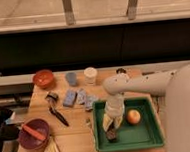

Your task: Wipe tray with eraser

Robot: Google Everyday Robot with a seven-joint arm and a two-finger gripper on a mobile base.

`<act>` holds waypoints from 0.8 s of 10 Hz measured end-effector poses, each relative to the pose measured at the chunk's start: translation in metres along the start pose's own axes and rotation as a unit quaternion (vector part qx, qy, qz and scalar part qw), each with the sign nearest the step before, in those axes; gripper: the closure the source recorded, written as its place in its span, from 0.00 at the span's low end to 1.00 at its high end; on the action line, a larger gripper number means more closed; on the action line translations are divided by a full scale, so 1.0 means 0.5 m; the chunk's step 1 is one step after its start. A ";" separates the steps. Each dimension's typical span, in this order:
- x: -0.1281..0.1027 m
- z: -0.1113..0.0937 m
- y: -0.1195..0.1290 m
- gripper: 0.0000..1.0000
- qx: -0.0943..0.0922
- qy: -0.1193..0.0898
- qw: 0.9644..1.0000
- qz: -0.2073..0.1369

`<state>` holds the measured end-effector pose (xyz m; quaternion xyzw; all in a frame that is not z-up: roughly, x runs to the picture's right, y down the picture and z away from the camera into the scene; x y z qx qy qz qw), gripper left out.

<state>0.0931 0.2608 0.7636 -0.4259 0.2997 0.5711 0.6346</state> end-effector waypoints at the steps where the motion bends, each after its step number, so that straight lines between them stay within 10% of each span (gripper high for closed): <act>1: 0.005 0.004 -0.016 0.94 0.004 0.002 1.000 0.012; 8: -0.069 -0.048 -0.043 0.94 0.053 -0.018 0.998 0.031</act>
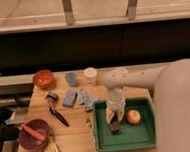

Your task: Wipe tray with eraser

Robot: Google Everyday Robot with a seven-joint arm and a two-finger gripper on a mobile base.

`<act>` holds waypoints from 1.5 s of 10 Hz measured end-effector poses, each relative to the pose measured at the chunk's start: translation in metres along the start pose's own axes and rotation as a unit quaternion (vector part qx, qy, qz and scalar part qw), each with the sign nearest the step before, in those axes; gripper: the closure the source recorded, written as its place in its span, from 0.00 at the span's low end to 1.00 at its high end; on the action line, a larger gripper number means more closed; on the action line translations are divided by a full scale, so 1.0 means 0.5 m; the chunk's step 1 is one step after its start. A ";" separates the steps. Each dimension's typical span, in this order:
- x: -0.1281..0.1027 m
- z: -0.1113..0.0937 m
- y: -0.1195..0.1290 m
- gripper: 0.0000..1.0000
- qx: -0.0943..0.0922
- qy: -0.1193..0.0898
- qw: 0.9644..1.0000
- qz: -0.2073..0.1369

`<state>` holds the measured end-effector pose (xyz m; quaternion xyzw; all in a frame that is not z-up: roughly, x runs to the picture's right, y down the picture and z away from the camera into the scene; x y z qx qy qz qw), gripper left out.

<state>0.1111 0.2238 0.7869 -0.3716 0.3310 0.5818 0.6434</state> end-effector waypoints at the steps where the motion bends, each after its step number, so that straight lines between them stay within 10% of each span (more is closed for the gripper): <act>1: 0.012 0.003 0.006 0.94 0.002 0.000 1.000 -0.005; 6: 0.104 0.043 -0.024 0.94 0.002 0.012 1.000 0.016; 15: 0.028 -0.028 0.000 0.94 0.008 -0.023 1.000 0.007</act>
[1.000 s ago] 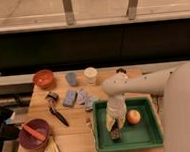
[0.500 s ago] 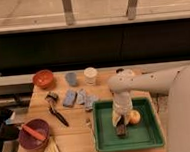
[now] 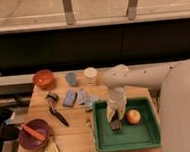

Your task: Wipe tray with eraser

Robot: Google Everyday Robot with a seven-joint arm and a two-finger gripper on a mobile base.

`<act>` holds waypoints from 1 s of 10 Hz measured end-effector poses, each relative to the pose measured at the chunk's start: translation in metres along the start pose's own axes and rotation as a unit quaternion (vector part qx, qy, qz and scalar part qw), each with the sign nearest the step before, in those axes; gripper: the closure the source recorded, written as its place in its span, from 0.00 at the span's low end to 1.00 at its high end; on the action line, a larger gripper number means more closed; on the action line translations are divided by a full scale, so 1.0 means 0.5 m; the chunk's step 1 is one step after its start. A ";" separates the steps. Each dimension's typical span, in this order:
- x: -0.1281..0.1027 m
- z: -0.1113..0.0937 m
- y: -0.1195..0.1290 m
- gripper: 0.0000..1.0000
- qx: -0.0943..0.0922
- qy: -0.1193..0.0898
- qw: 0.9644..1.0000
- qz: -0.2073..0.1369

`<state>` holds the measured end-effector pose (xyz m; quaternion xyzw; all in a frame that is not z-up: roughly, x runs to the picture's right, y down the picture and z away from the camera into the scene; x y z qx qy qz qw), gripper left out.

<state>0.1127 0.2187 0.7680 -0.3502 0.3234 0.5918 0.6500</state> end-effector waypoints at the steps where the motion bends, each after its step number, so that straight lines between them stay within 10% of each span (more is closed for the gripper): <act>1: 0.020 0.007 0.014 0.94 -0.003 0.003 1.000 -0.009; 5: 0.069 0.019 -0.017 0.94 0.007 0.005 1.000 0.009; 10: -0.003 -0.015 -0.027 0.94 -0.004 -0.003 1.000 0.007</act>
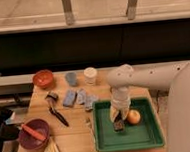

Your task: Wipe tray with eraser

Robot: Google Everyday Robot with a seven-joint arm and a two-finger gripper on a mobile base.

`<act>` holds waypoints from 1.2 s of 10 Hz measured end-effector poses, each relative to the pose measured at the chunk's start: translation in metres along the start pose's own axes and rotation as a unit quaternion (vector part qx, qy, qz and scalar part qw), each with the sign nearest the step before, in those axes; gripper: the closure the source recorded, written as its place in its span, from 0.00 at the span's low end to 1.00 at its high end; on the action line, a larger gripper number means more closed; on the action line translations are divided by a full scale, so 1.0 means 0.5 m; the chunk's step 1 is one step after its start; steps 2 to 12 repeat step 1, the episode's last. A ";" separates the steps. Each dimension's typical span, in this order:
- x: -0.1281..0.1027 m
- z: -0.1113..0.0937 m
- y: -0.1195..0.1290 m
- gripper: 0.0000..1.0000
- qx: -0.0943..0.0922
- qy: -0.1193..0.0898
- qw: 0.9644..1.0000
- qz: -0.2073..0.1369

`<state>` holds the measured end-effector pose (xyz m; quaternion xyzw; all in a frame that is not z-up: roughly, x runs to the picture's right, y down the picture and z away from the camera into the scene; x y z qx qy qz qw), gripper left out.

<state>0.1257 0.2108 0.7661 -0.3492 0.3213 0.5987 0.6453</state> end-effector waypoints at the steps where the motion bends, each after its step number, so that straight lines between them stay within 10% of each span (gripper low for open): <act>1: 0.001 0.003 0.015 0.94 -0.007 0.004 1.000 -0.014; 12: 0.001 0.003 0.015 0.94 -0.007 0.004 1.000 -0.014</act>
